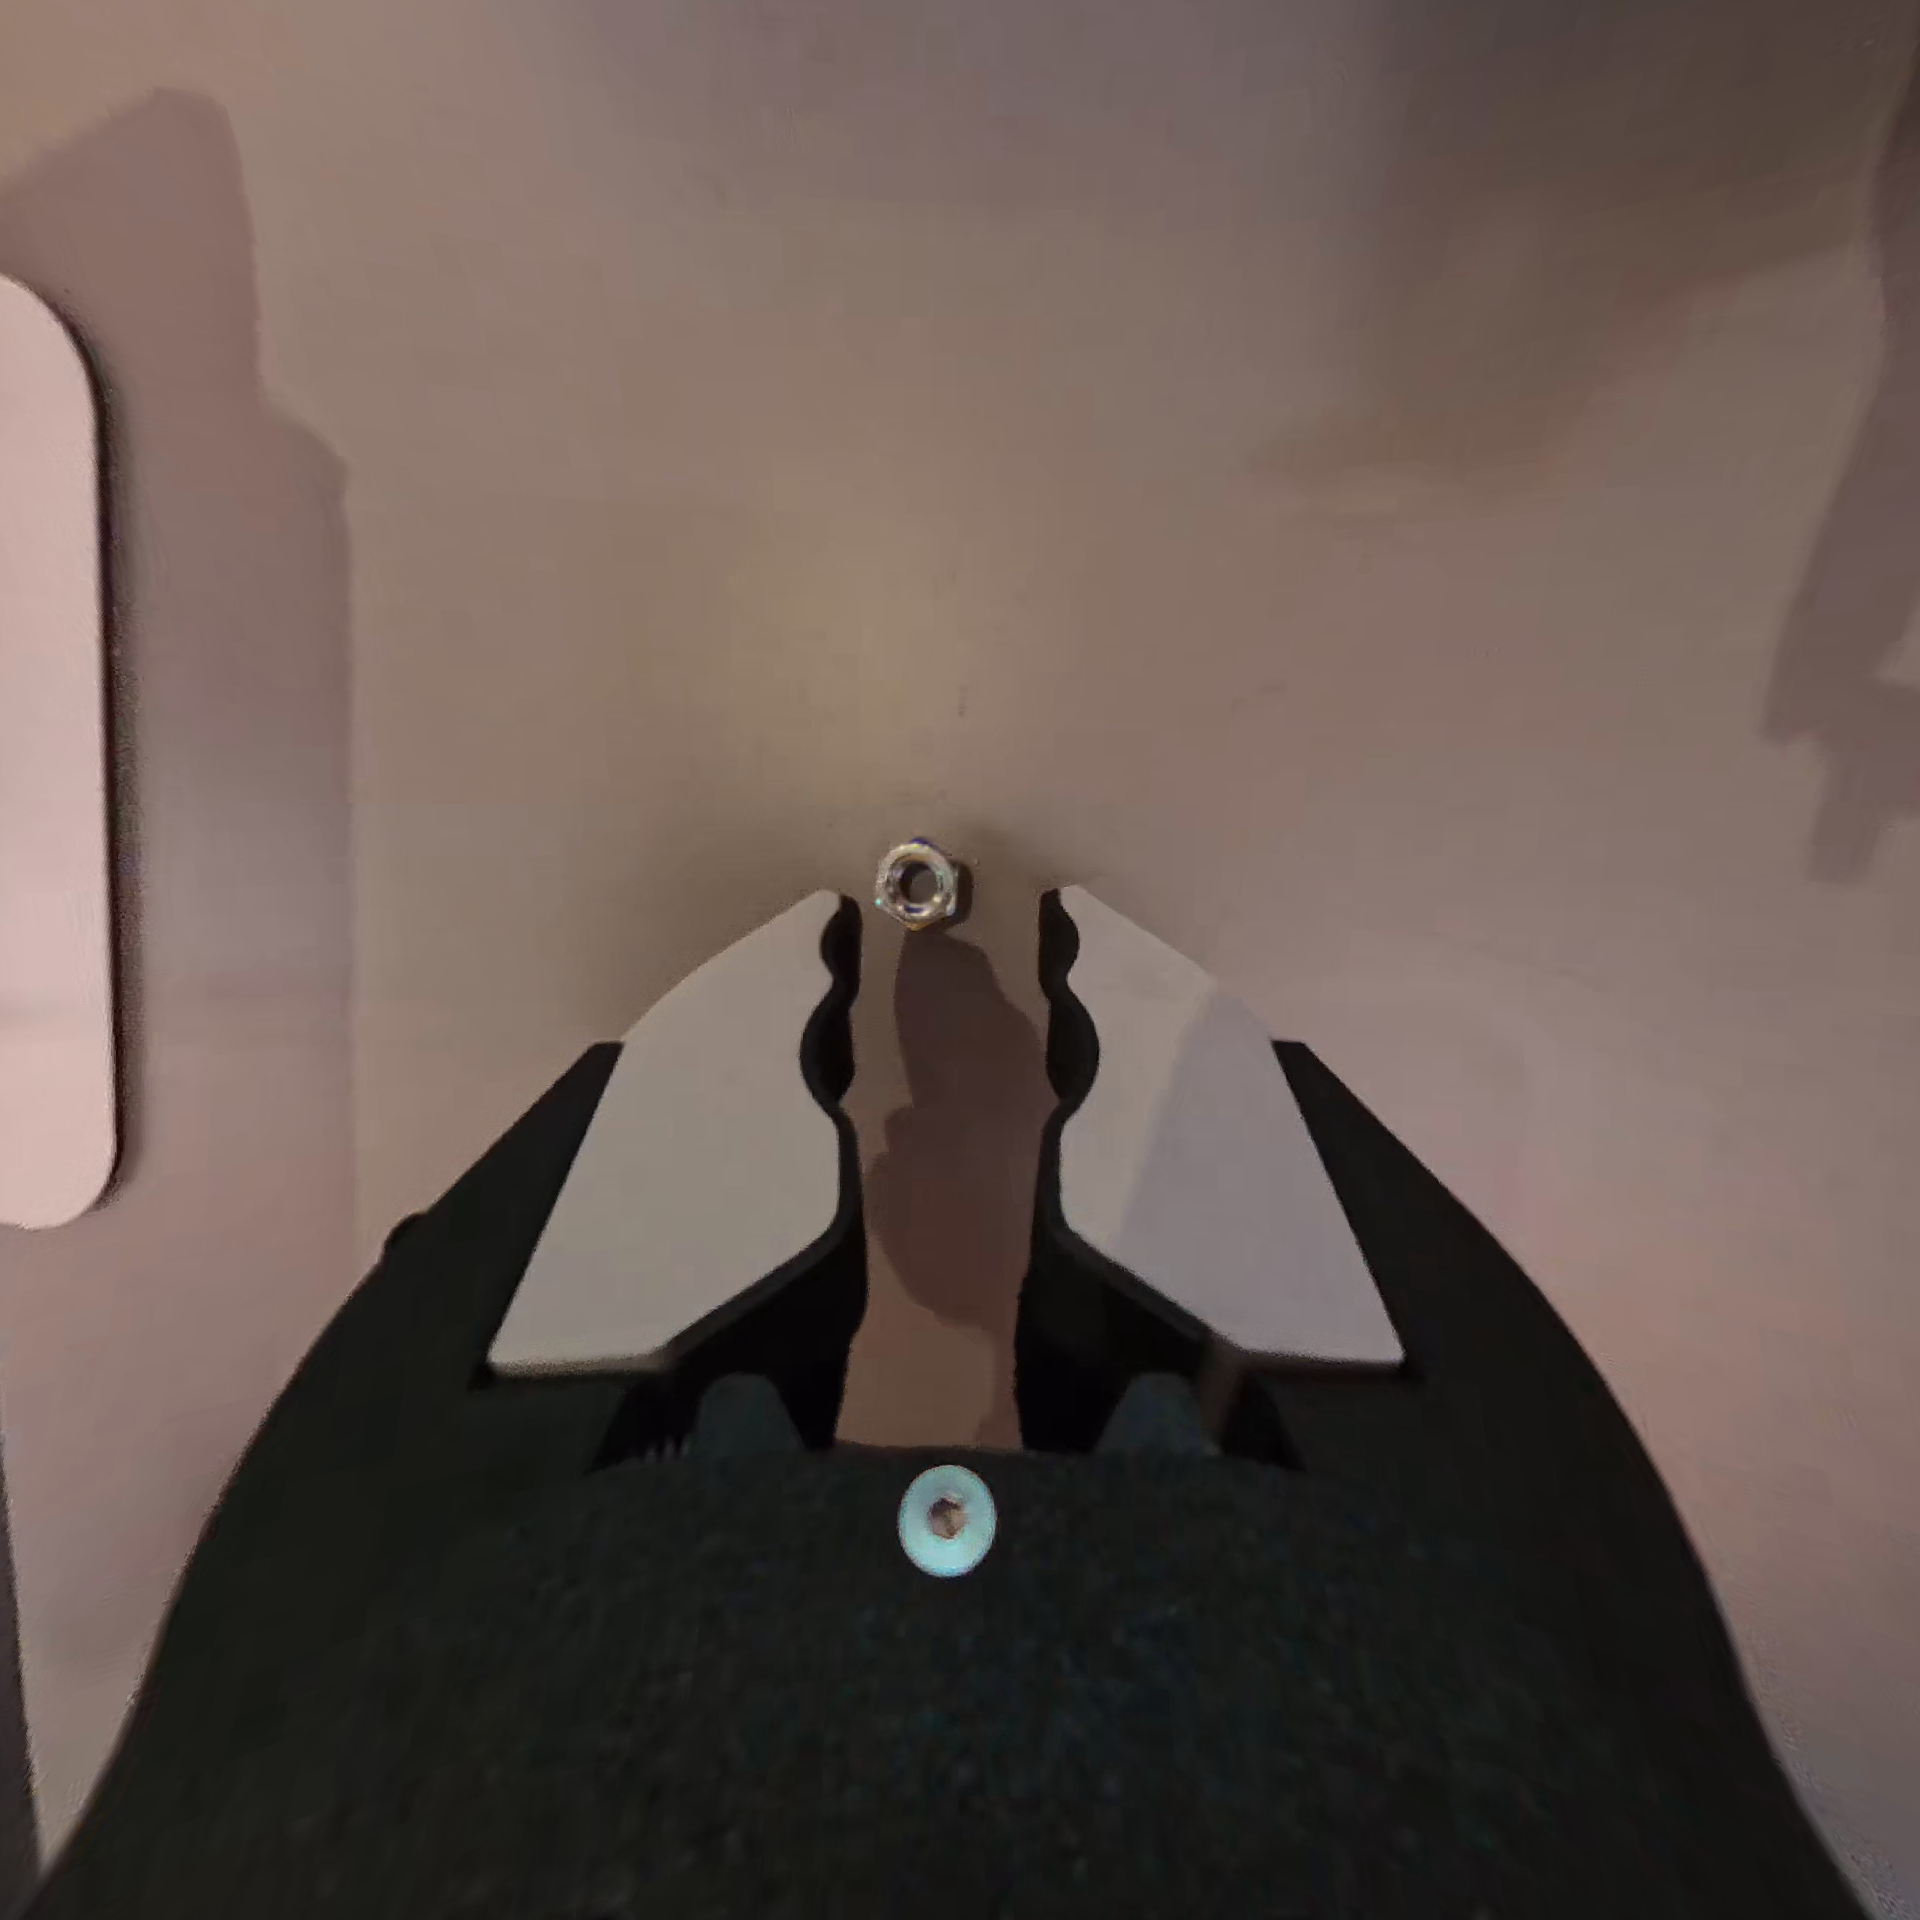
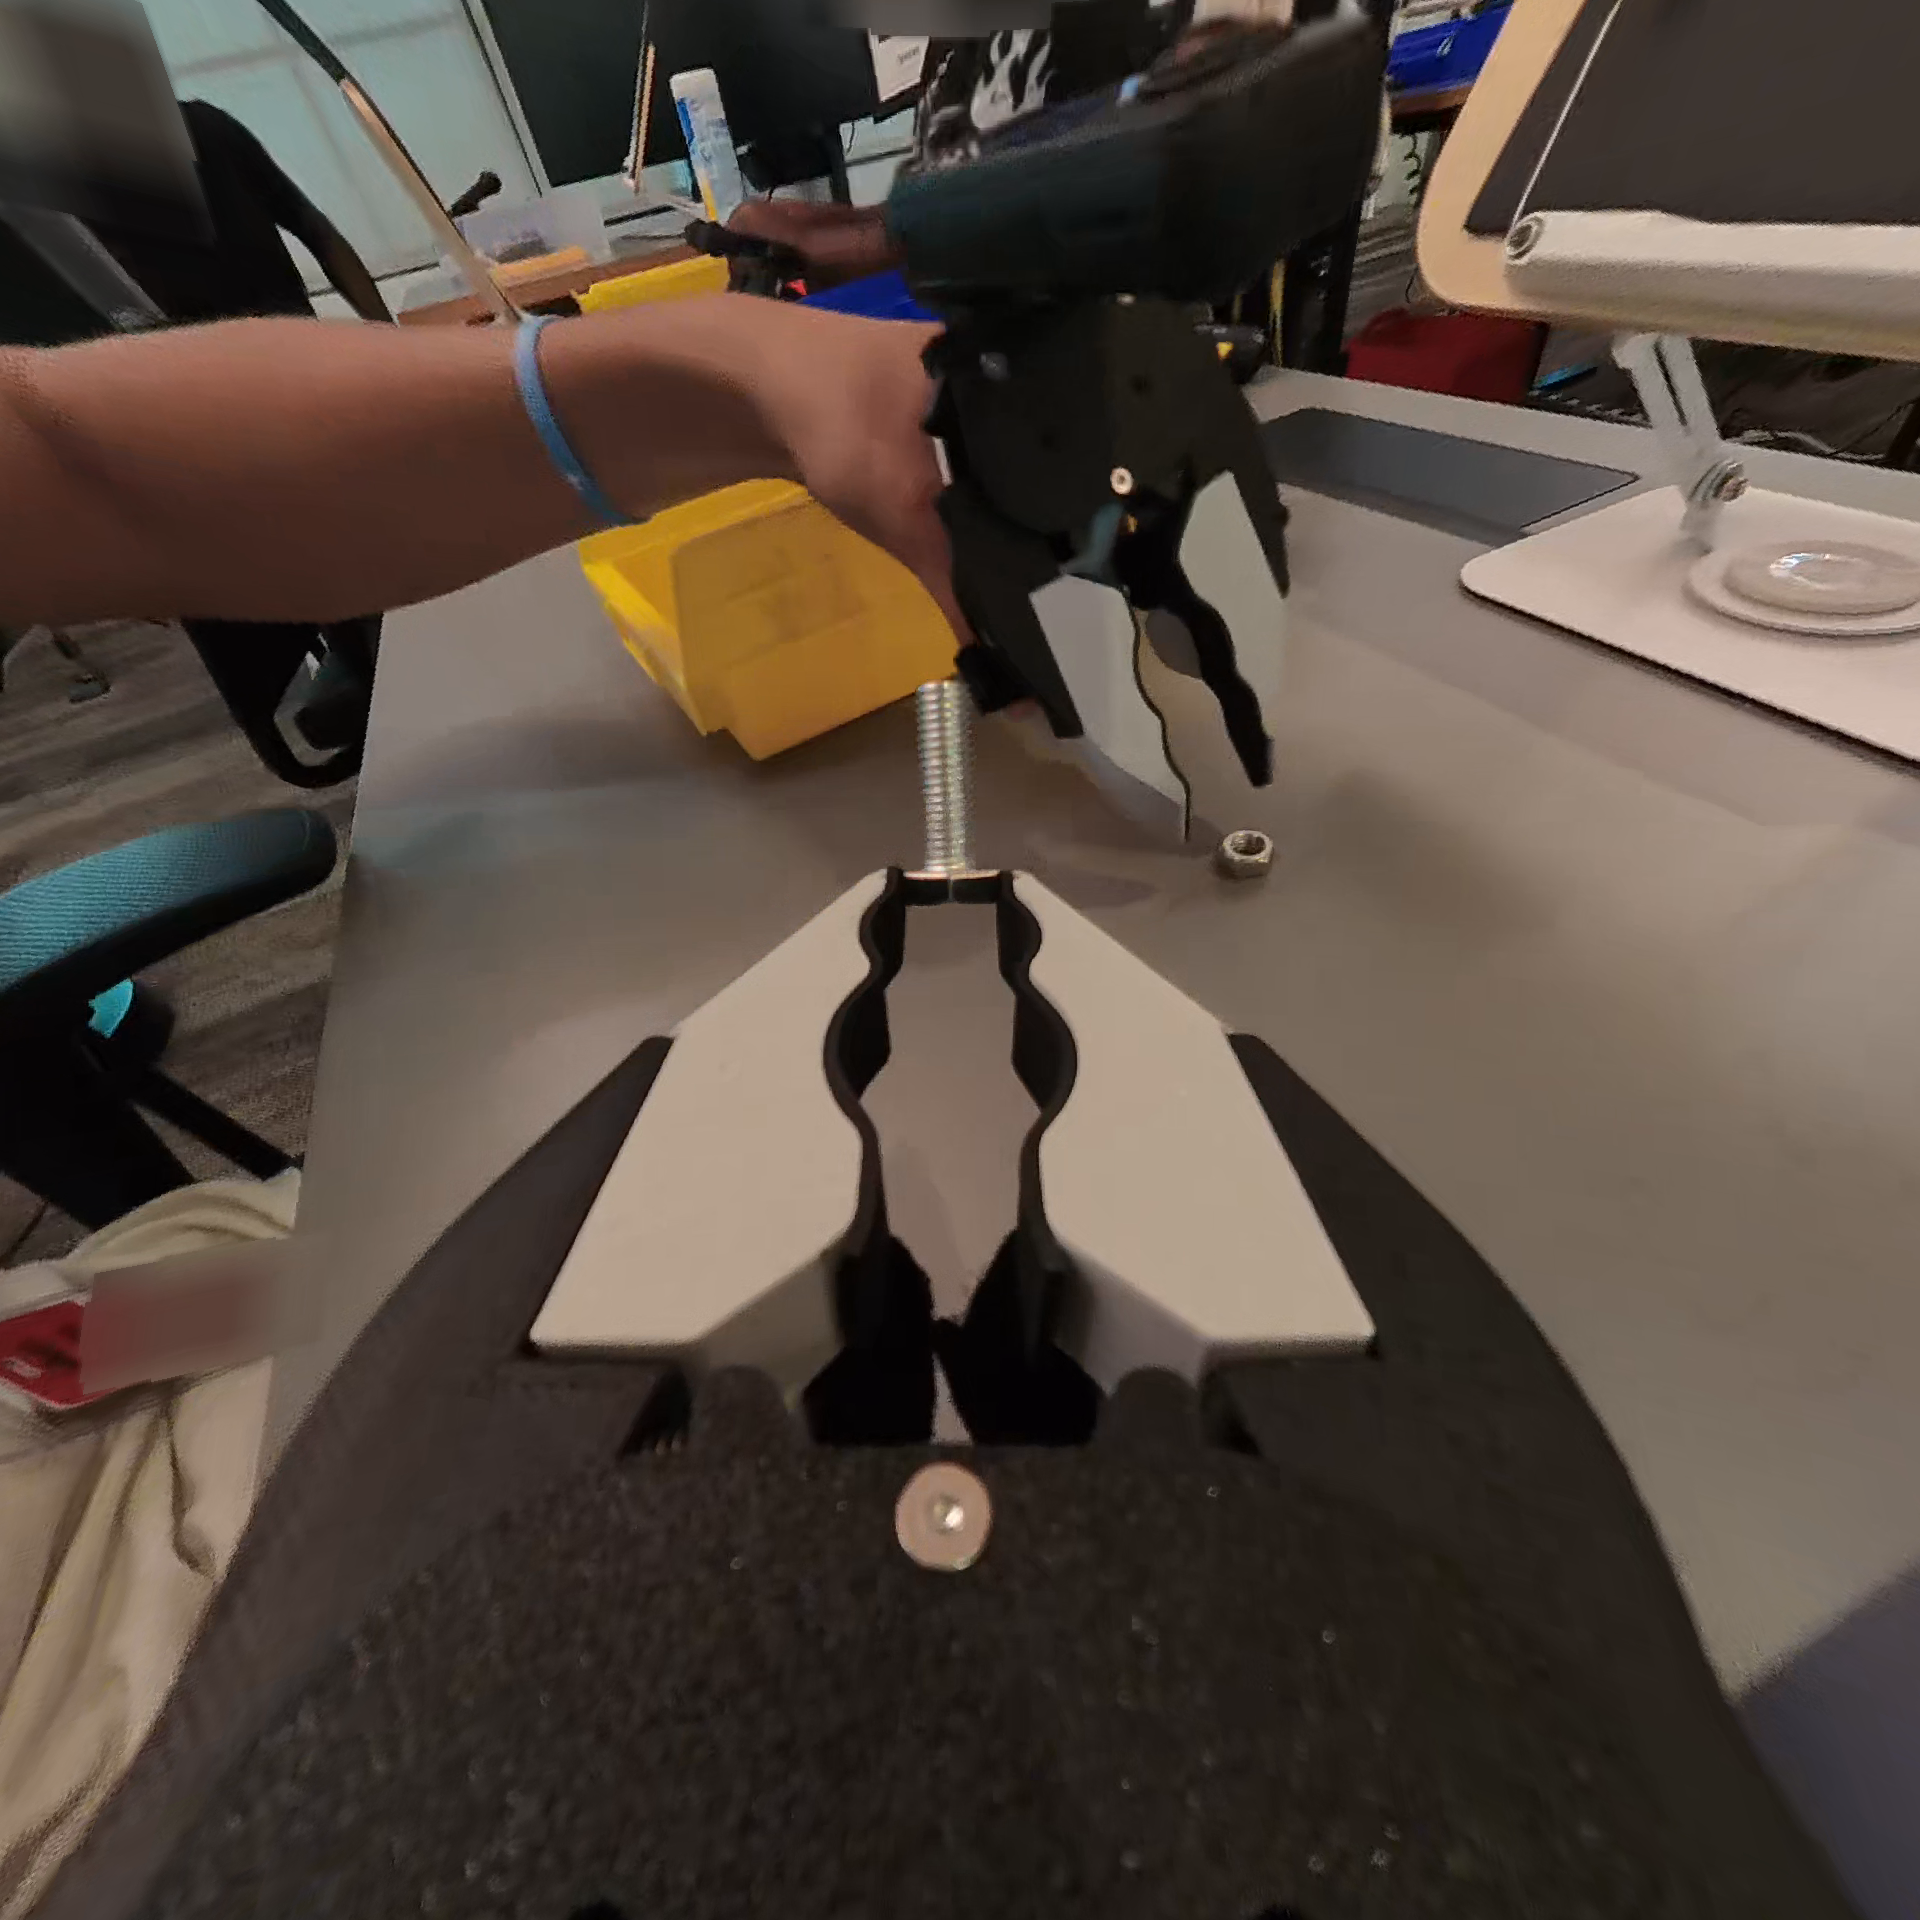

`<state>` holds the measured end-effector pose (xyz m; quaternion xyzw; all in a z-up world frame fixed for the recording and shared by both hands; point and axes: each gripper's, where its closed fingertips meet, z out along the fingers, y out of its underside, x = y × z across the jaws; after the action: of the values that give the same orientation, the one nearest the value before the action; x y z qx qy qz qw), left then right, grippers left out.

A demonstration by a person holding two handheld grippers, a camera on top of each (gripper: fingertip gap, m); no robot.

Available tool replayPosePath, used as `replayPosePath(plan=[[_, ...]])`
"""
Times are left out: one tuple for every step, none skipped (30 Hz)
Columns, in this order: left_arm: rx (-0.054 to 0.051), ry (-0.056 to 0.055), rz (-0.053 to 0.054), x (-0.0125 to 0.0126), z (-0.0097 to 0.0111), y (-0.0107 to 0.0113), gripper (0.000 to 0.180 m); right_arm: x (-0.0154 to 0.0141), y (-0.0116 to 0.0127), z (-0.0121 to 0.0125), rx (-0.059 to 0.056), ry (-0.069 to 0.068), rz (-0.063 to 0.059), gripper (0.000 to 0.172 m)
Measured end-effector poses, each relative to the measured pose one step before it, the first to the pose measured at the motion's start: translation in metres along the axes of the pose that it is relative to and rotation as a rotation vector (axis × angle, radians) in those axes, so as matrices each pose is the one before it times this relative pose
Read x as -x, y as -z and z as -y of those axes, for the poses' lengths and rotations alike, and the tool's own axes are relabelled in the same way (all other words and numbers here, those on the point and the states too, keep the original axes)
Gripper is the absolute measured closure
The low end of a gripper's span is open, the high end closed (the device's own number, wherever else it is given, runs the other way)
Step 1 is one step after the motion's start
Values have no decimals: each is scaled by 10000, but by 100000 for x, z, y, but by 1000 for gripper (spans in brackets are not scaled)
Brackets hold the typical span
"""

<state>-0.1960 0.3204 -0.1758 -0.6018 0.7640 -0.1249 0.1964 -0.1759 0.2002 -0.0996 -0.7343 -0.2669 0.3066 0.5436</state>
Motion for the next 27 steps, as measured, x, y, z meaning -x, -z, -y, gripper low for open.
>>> replayPosePath(plan=[[112,-261,-59,76,-164,-352,148,77,-59,-46,27,63,20,155],[128,-285,-12,194,-160,-311,148,161,-35,-4,11,22,87,155],[51,-223,31,271,-61,-265,148,147,-8,45,-26,-6,106,155],[61,-170,-54,212,-92,-236,148,27,11,45,-31,-31,42,155],[72,-105,-141,137,-113,-252,148,3,20,-8,-7,-53,52,155],[3,-84,-197,59,-39,-249,148,6,10,-23,-8,-56,61,154],[-104,-61,-213,10,57,-245,148,-61,19,-3,-18,-48,15,154],[-80,-1,-246,-37,2,-239,148,-101,15,-53,12,-44,-24,154],[-19,53,-289,-112,-45,-201,150,-181,1,-110,54,-37,-74,155],[-82,62,-341,-212,40,-80,163,-391,0,-198,99,-23,-223,155],[-43,-44,-244,-176,3,-44,164,-450,-23,-218,104,-3,-257,155],[7,-83,-83,-42,-49,0,164,-361,-54,-226,96,11,-206,155],[125,-19,18,61,-136,67,164,-367,-74,-235,95,24,-234,155],[109,65,102,126,-63,164,164,-423,-88,-235,100,61,-305,155],[-128,165,115,78,294,418,164,-301,-97,-154,67,135,-259,155],[-361,269,-16,-192,698,765,164,-246,-123,-14,33,205,-233,155],[-566,320,-134,-465,1144,1107,164,-326,-113,125,-10,246,-293,155],[-741,302,-78,-572,1569,1355,164,-356,-92,326,-97,254,-306,155],[-851,272,-10,-643,1878,1483,164,-361,-40,498,-195,215,-293,155],[-823,193,-145,-1001,1954,1432,164,-362,13,548,-228,151,-287,155],[-687,53,-222,-1297,1798,1217,164,-161,49,556,-241,113,-165,155],[-463,-99,-143,-1314,1468,899,164,23,64,494,-214,73,-79,155],[-203,-232,-125,-1316,1041,562,164,138,127,534,-259,46,-56,155],[-14,-294,-125,-1268,670,285,164,282,189,627,-299,58,6,155],[107,-253,-77,-1051,394,72,164,272,228,711,-318,96,-4,155],[155,-174,-86,-893,234,-41,164,208,203,576,-216,157,-30,155],[147,-134,-54,-681,147,-90,164,234,195,533,-198,166,9,155]])
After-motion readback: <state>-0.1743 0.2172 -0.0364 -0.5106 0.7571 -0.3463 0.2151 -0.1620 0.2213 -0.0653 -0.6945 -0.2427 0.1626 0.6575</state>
